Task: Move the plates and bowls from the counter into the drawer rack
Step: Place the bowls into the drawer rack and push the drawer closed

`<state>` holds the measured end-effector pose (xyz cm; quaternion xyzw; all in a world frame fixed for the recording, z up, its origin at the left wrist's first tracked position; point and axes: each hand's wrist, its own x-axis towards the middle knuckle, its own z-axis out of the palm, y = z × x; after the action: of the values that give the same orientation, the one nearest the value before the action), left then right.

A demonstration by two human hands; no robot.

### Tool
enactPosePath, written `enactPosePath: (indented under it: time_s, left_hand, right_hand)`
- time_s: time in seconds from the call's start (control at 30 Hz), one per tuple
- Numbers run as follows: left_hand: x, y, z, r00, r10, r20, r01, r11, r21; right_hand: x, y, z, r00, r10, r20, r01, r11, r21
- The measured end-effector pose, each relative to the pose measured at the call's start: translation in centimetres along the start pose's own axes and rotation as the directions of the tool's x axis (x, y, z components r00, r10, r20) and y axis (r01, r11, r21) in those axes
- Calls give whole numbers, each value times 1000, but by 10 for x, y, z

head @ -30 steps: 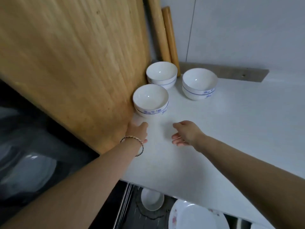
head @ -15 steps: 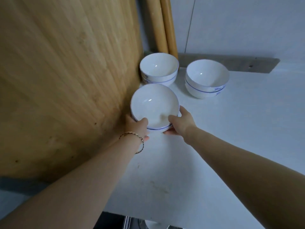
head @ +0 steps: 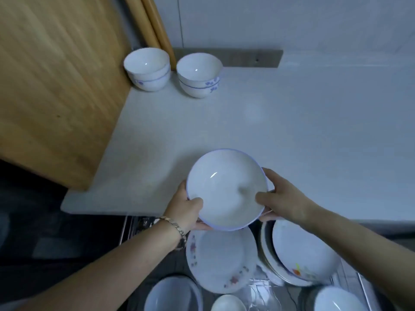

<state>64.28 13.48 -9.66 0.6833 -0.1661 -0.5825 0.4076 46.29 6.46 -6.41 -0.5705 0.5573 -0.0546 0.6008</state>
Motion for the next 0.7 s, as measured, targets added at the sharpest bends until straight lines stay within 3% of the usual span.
enactPosePath:
  time_s: [0.17, 0.27, 0.4, 0.6, 0.7]
  left_hand:
    - [-60, -67, 72, 995, 15, 95, -29, 989, 148]
    - [-78, -112, 101, 979, 30, 203, -91, 950, 300]
    - [-80, -163, 116, 957, -74, 282, -67, 886, 459]
    - [-57, -211, 108, 955, -259, 148, 122, 793, 597]
    - [-44, -227, 98, 967, -247, 59, 163, 783, 600]
  right_hand:
    - [-66, 72, -45, 988, 37, -152, -81, 953, -291]
    - [-85, 115, -53, 995, 55, -85, -89, 872, -482]
    - [-93, 174, -43, 996, 85, 6, -62, 766, -640]
    - [-59, 240, -9, 994, 74, 79, 7, 683, -730]
    - [-37, 263, 5, 992, 86, 89, 18, 609, -793]
